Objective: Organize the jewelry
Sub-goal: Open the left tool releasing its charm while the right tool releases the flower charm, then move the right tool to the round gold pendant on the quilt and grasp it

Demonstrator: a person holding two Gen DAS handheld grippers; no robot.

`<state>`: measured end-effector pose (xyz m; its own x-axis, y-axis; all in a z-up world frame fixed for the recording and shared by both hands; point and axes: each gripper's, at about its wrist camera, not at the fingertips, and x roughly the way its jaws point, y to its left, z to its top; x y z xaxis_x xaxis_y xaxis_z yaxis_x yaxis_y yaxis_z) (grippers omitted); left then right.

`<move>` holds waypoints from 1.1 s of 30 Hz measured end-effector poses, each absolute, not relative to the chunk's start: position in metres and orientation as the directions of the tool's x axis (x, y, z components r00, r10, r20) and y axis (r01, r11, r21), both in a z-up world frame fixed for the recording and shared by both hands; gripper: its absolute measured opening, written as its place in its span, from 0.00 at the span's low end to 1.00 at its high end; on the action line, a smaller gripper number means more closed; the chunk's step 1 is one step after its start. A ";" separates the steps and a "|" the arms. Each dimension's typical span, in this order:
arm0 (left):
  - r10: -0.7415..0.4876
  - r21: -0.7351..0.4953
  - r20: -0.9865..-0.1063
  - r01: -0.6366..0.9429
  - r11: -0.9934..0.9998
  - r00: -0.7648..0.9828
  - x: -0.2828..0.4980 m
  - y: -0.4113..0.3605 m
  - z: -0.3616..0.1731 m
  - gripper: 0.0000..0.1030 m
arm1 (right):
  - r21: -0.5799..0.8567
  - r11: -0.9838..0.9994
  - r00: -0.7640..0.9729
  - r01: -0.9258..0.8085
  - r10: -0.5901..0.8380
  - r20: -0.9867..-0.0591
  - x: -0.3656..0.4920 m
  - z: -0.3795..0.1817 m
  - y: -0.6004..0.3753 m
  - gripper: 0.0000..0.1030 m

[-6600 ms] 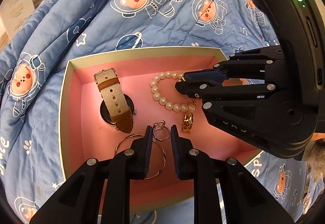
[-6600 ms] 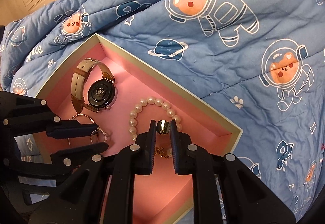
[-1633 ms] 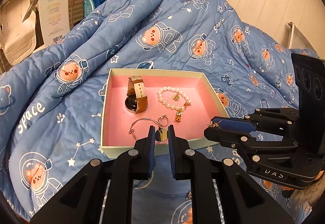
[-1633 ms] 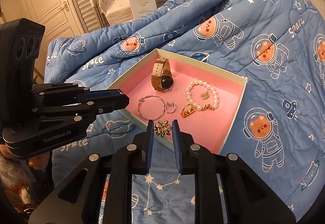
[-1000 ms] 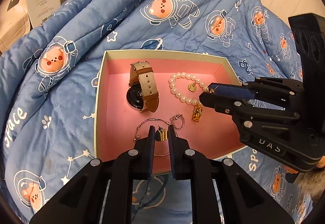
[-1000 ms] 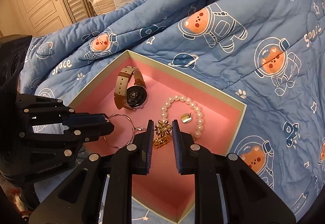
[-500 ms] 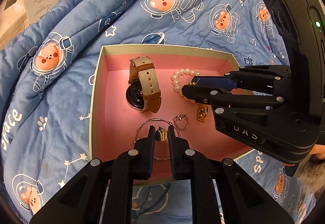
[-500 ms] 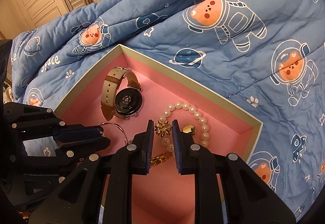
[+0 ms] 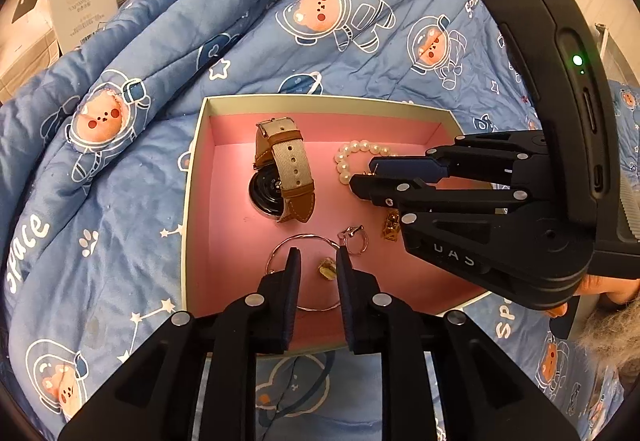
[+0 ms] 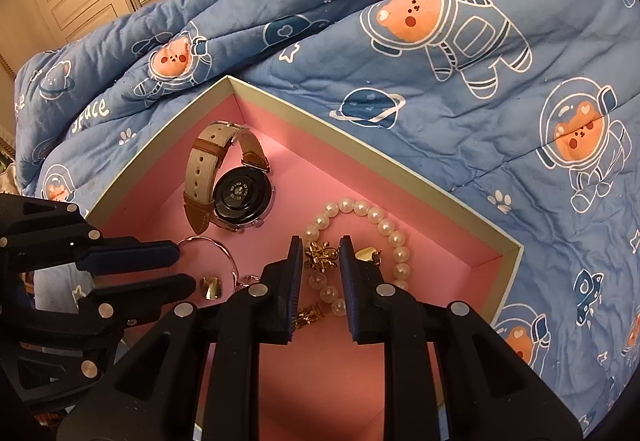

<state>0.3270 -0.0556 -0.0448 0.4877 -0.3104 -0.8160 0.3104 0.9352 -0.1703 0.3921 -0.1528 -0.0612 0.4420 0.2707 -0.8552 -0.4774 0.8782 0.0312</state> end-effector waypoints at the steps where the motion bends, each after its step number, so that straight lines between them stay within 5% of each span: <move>1: -0.308 -0.167 -0.814 0.311 0.936 0.492 0.325 -0.056 -0.044 0.22 | 0.032 0.878 0.443 -0.477 0.272 -0.854 0.392 -0.061 -0.152 0.20; 6: -0.318 -0.171 -0.797 0.313 0.934 0.513 0.315 -0.052 -0.034 0.30 | 0.039 0.878 0.451 -0.477 0.283 -0.846 0.390 -0.056 -0.153 0.21; 9: -0.326 -0.175 -0.772 0.310 0.935 0.546 0.303 -0.047 -0.024 0.47 | 0.050 0.882 0.471 -0.469 0.298 -0.830 0.385 -0.048 -0.157 0.45; 17: -0.311 -0.150 -0.712 0.297 0.943 0.629 0.257 -0.030 -0.012 0.74 | 0.055 0.892 0.574 -0.449 0.335 -0.747 0.341 -0.016 -0.178 0.46; 33: -0.276 -0.188 -0.719 0.204 0.961 0.638 0.182 -0.001 -0.055 0.79 | 0.055 0.829 0.535 -0.556 0.408 -0.740 0.220 -0.034 -0.168 0.46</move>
